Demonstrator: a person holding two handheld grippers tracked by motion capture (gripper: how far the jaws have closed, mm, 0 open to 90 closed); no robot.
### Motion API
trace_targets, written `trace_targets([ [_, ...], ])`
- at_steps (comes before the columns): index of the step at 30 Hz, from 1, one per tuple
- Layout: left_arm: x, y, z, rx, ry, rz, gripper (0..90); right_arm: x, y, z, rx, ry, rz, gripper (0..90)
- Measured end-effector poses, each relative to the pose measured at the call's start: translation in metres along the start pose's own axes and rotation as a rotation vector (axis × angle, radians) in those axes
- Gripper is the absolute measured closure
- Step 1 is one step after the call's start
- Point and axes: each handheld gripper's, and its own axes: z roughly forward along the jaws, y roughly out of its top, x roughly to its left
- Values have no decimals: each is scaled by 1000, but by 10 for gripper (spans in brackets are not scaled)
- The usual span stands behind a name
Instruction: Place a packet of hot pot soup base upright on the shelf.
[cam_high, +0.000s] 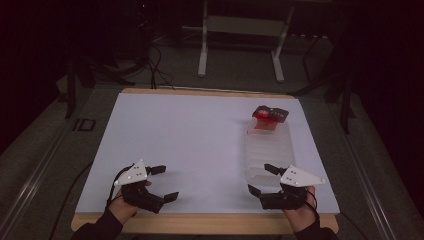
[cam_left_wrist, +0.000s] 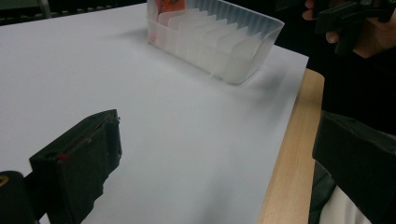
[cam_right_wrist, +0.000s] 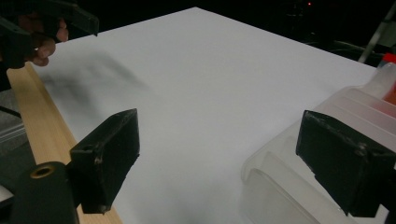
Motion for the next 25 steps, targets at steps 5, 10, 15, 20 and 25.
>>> trace_targets([
  [5,0,0,1,2,-6,-5,13,-2,-1,-1,-8,-7,7,136],
  [10,0,1,1,-3,-3,3,12,-4,-2,1,-1,1,20,137],
  [15,1,0,2,3,-3,2,13,-6,-3,1,4,2,32,144],
  [20,0,0,3,7,-5,4,13,-5,-3,1,-1,12,25,143],
  [25,0,0,3,9,-9,2,13,-4,-2,0,-2,18,18,144],
])
